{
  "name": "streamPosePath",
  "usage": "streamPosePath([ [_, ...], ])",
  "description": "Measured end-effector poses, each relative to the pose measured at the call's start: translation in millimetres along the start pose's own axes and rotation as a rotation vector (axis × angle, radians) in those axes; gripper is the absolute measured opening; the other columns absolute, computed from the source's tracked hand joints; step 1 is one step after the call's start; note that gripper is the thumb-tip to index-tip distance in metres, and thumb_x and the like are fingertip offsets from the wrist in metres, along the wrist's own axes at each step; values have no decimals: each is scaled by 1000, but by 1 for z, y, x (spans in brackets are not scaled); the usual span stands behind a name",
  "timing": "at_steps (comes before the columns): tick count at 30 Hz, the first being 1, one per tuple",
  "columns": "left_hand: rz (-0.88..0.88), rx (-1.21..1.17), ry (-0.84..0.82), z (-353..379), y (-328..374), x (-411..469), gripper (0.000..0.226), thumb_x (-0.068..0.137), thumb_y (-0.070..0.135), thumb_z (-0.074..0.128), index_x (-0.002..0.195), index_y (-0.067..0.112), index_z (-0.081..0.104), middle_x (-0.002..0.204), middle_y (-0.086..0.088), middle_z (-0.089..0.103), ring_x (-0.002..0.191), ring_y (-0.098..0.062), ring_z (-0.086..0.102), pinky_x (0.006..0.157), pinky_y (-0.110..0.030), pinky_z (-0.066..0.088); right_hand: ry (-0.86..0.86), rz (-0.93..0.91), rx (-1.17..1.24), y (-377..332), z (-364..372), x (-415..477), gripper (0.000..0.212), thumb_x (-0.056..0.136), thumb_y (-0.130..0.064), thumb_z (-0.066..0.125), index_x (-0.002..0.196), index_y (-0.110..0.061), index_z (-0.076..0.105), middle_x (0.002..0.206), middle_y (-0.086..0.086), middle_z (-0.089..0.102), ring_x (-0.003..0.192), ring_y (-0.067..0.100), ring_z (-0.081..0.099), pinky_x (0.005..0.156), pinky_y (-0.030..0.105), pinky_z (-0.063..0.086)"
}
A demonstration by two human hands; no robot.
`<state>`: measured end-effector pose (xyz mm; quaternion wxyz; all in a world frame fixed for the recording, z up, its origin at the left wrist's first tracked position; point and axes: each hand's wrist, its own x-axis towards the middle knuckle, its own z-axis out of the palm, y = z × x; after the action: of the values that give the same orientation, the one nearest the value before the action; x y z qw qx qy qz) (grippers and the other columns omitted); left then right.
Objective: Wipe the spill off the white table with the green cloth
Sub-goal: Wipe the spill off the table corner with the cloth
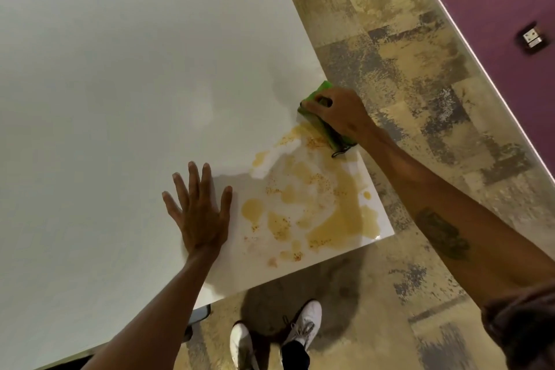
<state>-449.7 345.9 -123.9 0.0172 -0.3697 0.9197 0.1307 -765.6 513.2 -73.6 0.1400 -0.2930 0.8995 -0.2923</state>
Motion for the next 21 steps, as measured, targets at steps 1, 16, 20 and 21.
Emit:
streamPosePath([
  [1, -3, -4, -1, 0, 0, 0, 78, 98, 68, 15, 162, 25, 20, 171, -2, 9, 159, -30, 0, 125, -63, 0, 37, 13, 49, 0, -2, 0, 46, 89, -60, 51, 72, -19, 62, 65, -2, 54, 58, 9, 45, 57, 25, 34],
  [16, -28, 23, -14, 0, 2, 0, 70, 101, 58, 6, 163, 26, 16, 171, -1, 6, 159, -32, -1, 124, -62, 1, -99, -284, -453, 29, 31, -16, 54, 103, -18, 23, 156, -7, 12, 164, 9, 11, 153, 23, 6, 125, 45, 7],
  [20, -29, 31, -15, 1, 0, 1, 69, 102, 57, 6, 163, 26, 16, 171, -1, 6, 159, -32, -1, 124, -63, 3, -186, -249, -384, 26, 24, -12, 53, 106, -25, 21, 157, -13, 8, 165, 4, 6, 153, 16, -1, 125, 45, -3],
  [21, -29, 29, -9, 1, 0, 1, 68, 102, 57, 6, 163, 26, 16, 171, -1, 7, 159, -31, 0, 124, -63, 3, -232, -202, -241, 23, 18, -12, 52, 108, -30, 20, 157, -15, 8, 165, 3, 6, 151, 11, -4, 124, 40, -6],
])
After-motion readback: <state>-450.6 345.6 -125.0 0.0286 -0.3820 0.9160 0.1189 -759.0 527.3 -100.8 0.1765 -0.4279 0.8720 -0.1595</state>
